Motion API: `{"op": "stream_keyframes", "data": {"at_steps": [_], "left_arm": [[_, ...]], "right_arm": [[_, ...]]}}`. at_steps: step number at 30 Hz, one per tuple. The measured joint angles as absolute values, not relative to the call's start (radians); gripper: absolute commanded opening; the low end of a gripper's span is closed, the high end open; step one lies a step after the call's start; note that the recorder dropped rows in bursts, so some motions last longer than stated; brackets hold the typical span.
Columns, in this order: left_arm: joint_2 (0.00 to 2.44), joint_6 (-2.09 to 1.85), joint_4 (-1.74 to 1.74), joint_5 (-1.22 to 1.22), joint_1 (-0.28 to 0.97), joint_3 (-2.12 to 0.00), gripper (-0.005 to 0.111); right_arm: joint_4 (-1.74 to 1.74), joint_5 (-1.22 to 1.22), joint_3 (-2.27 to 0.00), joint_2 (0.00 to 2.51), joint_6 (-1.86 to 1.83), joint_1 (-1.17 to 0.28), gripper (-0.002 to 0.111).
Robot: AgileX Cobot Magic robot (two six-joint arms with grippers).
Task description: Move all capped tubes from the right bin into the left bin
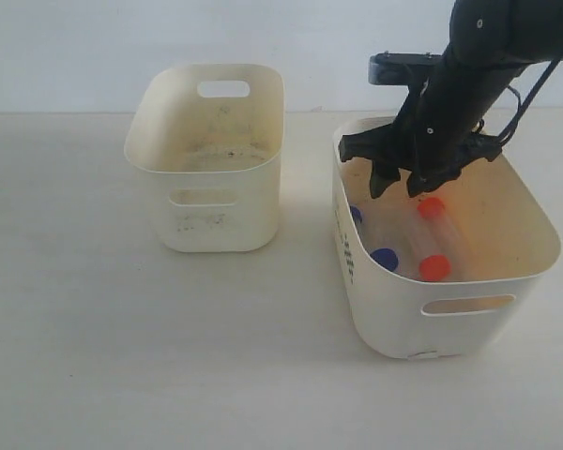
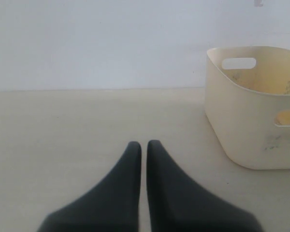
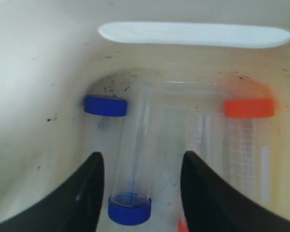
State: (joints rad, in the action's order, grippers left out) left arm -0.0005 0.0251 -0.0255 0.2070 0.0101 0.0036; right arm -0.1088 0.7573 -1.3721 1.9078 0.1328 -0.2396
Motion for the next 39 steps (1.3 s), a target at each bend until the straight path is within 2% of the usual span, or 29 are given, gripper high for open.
{"op": "stream_keyframes", "data": {"at_steps": [2,4,6,11,39], "left_arm": [[0.0,0.025,-0.025,0.207,0.01,0.004,0.004],[0.0,0.025,-0.025,0.207,0.01,0.004,0.004],[0.0,0.025,-0.025,0.207,0.01,0.004,0.004],[0.0,0.025,-0.025,0.207,0.01,0.004,0.004],[0.0,0.025,-0.025,0.207,0.01,0.004,0.004]], "right_arm": [[-0.107,0.759,-1.372,1.908,0.133,-0.24,0.014],[-0.105,0.759,-1.372,1.908,0.131,-0.24,0.007],[-0.094,0.762,-1.372,1.908,0.127,-0.24,0.012],[-0.021,0.772,-1.372,1.908,0.139,-0.24,0.036],[0.07,0.811,-1.372,2.012,0.232,-0.241,0.037]]}}
